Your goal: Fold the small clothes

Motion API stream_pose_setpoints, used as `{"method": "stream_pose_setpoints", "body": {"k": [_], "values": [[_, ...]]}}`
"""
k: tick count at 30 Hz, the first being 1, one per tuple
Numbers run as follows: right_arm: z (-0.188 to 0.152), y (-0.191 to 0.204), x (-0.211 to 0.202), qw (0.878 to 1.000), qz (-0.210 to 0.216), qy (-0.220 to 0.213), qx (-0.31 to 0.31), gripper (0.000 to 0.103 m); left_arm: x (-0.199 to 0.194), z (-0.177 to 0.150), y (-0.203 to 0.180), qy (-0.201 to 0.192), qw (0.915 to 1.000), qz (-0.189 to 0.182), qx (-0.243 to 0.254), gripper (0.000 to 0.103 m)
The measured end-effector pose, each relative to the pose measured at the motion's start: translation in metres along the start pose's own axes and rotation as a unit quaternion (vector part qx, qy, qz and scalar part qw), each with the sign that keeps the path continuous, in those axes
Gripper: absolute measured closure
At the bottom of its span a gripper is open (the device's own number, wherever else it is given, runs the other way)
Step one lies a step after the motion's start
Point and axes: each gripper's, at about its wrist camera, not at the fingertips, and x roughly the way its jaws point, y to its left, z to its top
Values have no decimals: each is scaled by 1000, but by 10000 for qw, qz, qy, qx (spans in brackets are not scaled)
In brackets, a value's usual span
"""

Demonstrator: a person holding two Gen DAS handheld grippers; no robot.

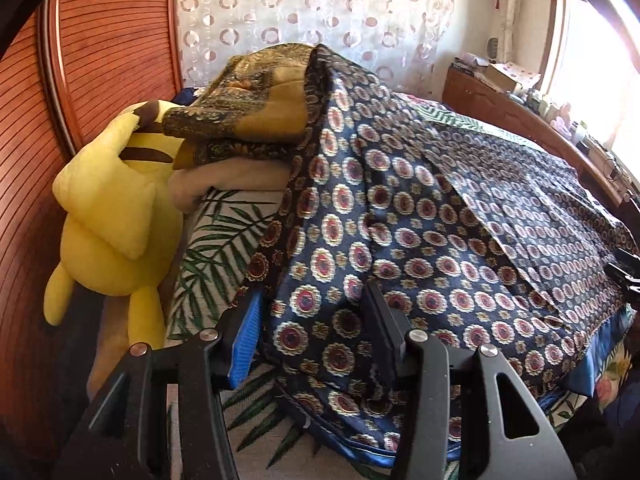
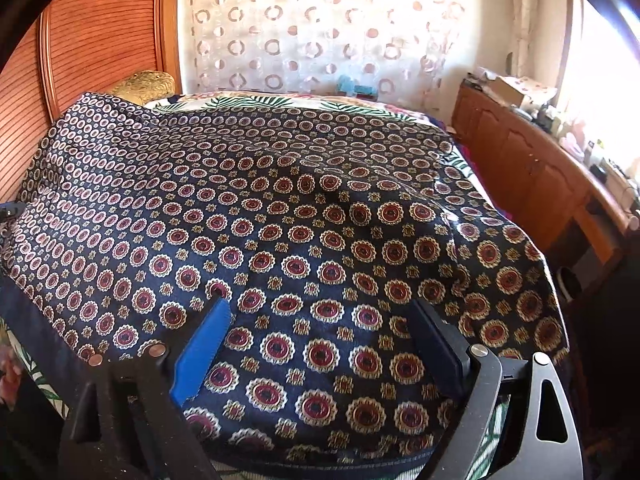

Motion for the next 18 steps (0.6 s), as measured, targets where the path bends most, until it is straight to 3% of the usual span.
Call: {"method": "stream_pose_setpoints", "body": {"k": [2,3,4,9,18], "values": [[-5,7,-8,9998,-40,-102,-153,12,-1,0,-4,13,10000,-67,47,72],[-7,9,-11,9997,19,-110,-196,12,-1,0,-5,14,10000,-81,45,88],[-8,10,-12,9997,109,-90,-215,12,-1,0,-5,32,9999,-168,0,97],[-13,3,-14,9993,372,36,57,12,-10,2,-9,-25,9991,-394,-157,99],[-9,-12,-11,9982,590,125,12,10,-56,28,-37,-711,9945,-766,-95,99]]}}
